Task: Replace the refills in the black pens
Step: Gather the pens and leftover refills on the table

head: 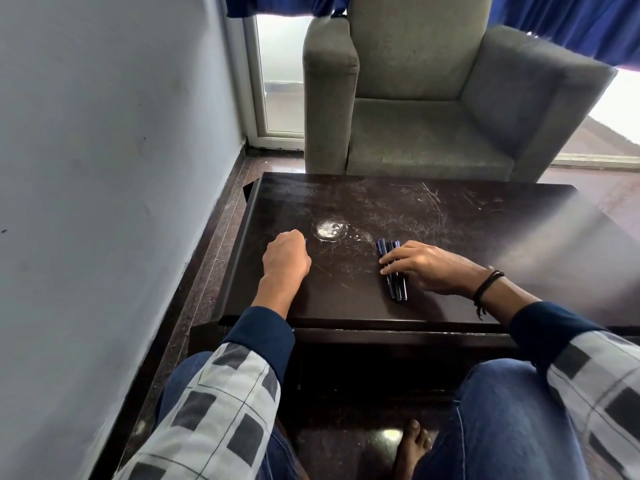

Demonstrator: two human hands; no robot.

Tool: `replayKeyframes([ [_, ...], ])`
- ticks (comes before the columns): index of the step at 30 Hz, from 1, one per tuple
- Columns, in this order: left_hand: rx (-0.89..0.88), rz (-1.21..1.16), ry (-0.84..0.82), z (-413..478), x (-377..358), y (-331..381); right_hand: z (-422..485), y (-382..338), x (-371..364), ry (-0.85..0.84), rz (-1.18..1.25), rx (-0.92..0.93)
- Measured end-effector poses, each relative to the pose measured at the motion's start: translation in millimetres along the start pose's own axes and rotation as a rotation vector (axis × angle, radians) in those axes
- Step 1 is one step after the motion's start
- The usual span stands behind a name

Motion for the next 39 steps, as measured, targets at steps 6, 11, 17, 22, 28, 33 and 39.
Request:
replayKeyframes([
  [6, 0.011, -0.071, -0.012, 3.3, -4.0, -5.9, -6.9, -3.7, 1.1, 0.099, 0.039, -0.048],
  [11, 0.020, -0.088, -0.022, 5.0, -6.2, -8.4, -9.8, -2.0, -8.3, 0.159, 0.053, -0.103],
  [17, 0.035, -0.103, -0.024, 4.9, -6.3, -9.0, -12.3, -1.1, -2.1, 0.212, 0.070, -0.145],
  [22, 0.047, -0.125, -0.032, 4.5, -6.1, -9.8, -13.9, 0.3, -0.5, 0.216, 0.093, -0.189],
  [28, 0.089, -0.189, -0.100, 3.9, -0.2, -12.2, -12.8, -1.7, -2.8, 0.211, 0.107, -0.208],
  [33, 0.100, -0.203, -0.105, 1.9, 1.9, -12.7, -13.7, -3.4, -1.4, 0.227, 0.113, -0.221],
  [39, 0.102, -0.206, -0.088, 1.1, 3.7, -10.8, -15.7, -9.5, 0.0, 0.223, 0.131, -0.207],
])
Point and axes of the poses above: each hand's wrist, its own z-axis towards the middle knuckle, its own x-axis out of the back of the hand, y = z × x, the point moved 7 cm from there along z, towards the middle knuckle, and after that the axes turned 13 degrees about -x, right-handed, at the moved point
